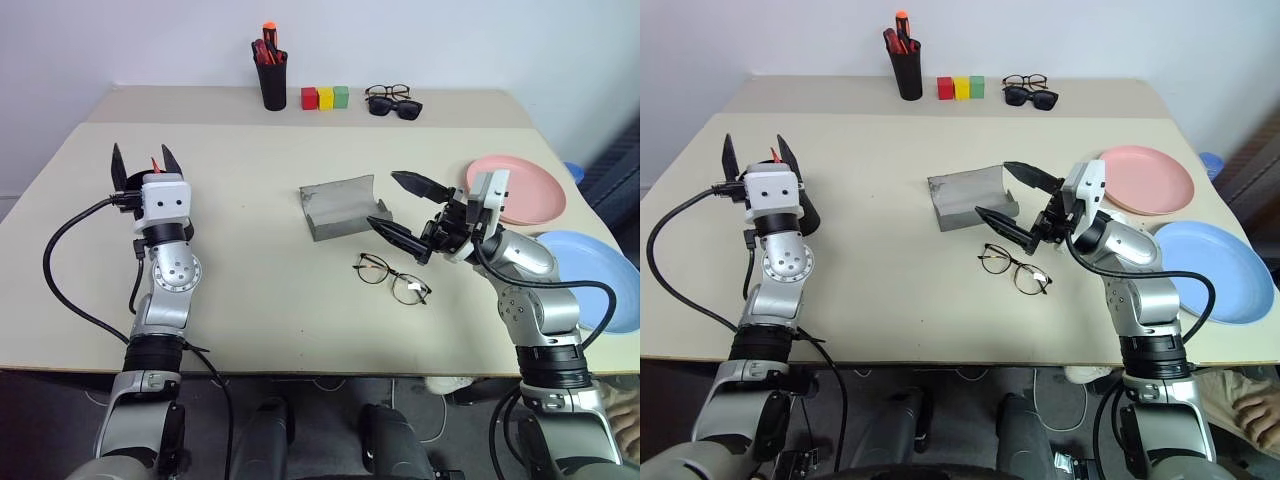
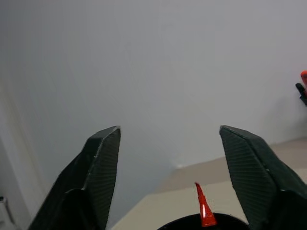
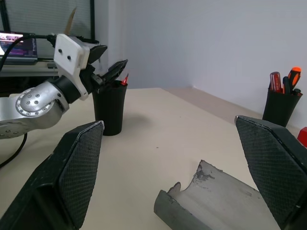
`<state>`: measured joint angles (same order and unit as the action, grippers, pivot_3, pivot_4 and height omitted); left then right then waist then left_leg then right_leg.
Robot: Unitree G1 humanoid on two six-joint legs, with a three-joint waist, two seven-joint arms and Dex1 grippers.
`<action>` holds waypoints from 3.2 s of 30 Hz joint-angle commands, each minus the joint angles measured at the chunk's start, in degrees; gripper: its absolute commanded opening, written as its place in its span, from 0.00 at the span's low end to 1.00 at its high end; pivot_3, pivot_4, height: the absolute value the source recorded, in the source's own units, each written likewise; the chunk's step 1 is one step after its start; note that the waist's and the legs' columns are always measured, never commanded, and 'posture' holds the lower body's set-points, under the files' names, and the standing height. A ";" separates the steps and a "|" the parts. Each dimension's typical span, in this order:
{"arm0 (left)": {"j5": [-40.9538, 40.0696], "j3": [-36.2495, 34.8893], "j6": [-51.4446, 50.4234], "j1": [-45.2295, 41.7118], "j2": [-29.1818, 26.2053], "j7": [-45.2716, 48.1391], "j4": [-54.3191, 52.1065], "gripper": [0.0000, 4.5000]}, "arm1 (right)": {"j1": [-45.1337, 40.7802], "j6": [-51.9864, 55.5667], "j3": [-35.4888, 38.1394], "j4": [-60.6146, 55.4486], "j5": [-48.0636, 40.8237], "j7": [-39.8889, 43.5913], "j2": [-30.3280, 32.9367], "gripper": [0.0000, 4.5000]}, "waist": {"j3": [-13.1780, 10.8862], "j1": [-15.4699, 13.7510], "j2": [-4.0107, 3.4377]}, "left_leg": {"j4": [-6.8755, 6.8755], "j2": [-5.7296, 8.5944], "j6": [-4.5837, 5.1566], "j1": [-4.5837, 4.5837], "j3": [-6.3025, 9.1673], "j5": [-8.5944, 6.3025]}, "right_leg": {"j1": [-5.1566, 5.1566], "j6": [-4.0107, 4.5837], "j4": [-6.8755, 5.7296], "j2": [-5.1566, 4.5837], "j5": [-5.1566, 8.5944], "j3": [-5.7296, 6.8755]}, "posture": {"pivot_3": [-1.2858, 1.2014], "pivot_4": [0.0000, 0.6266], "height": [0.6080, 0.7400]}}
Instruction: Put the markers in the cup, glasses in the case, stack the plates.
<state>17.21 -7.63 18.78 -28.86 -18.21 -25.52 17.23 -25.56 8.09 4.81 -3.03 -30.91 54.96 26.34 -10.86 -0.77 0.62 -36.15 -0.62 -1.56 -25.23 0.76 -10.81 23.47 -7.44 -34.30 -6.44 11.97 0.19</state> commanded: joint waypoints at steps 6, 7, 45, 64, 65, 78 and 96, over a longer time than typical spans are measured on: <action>-23.75 5.07 -38.51 -7.77 -0.33 32.59 -24.83 0.68 | 1.70 0.14 3.21 -1.92 -0.17 -0.86 2.63 1.00 | -0.01 0.00 0.01 | -0.02 0.00 0.00 -0.02 0.01 0.00 | 0.00 0.01 -0.01 0.00 0.01 0.00 | 0.52 0.24 1.00; -28.33 6.24 -42.66 -9.30 -1.30 38.85 -25.83 0.68 | 2.53 0.44 3.56 -2.67 -0.07 -1.34 3.18 1.00 | -0.01 0.01 0.02 | -0.02 0.00 0.00 -0.03 0.01 0.00 | -0.01 0.02 0.00 0.00 0.01 0.00 | 0.52 0.24 1.00; -10.80 27.60 -35.26 -45.40 9.80 87.06 42.93 0.01 | 35.91 2.95 18.18 -31.60 2.37 -22.85 6.09 1.00 | -0.16 0.14 0.18 | -0.04 0.00 0.24 -0.21 -0.06 -0.15 | 0.13 0.18 0.25 -0.08 0.17 0.00 | 0.52 0.24 1.00; -17.67 31.76 -55.26 -11.10 -24.48 109.05 -24.57 0.01 | 28.82 2.05 14.48 -24.45 2.69 -18.98 6.86 1.00 | -0.14 0.77 0.08 | -0.04 -0.12 0.24 -0.13 -0.14 -0.14 | 0.12 0.26 0.15 -0.11 0.17 -0.05 | 0.52 0.24 1.00; -18.07 32.35 -55.84 -11.07 -23.85 108.69 -25.45 0.01 | 28.77 2.07 14.54 -24.38 2.71 -18.89 6.88 1.00 | -0.14 0.52 0.08 | -0.04 -0.12 0.24 -0.14 -0.15 -0.15 | 0.11 0.26 0.16 -0.12 0.17 -0.05 | 0.52 0.24 1.00; -8.45 45.82 -54.48 -24.53 -0.51 94.80 -3.04 0.01 | 33.22 2.28 18.17 -28.10 2.80 -20.99 6.19 1.00 | -0.07 -1.32 0.07 | -0.33 -0.06 0.30 -0.15 -0.18 -0.17 | -0.05 0.23 0.19 -0.12 0.18 -0.04 | 0.52 0.24 1.00; -9.55 40.18 -37.03 -25.87 -1.11 95.77 7.08 0.01 | 54.15 3.48 29.00 -36.28 -4.24 -14.14 6.81 1.00 | 0.03 -0.76 -0.05 | -0.20 -0.11 0.34 -0.10 -0.19 -0.21 | -0.02 0.23 0.19 -0.14 0.18 -0.03 | 0.52 0.24 1.00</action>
<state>7.12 33.66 -19.09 -55.72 -17.85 70.04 24.41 27.24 12.08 31.00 -36.43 -33.55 39.07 32.64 -10.83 -1.53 0.57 -36.32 -0.73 -1.22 -25.32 0.57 -11.02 23.46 -7.21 -34.11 -6.58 12.14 0.16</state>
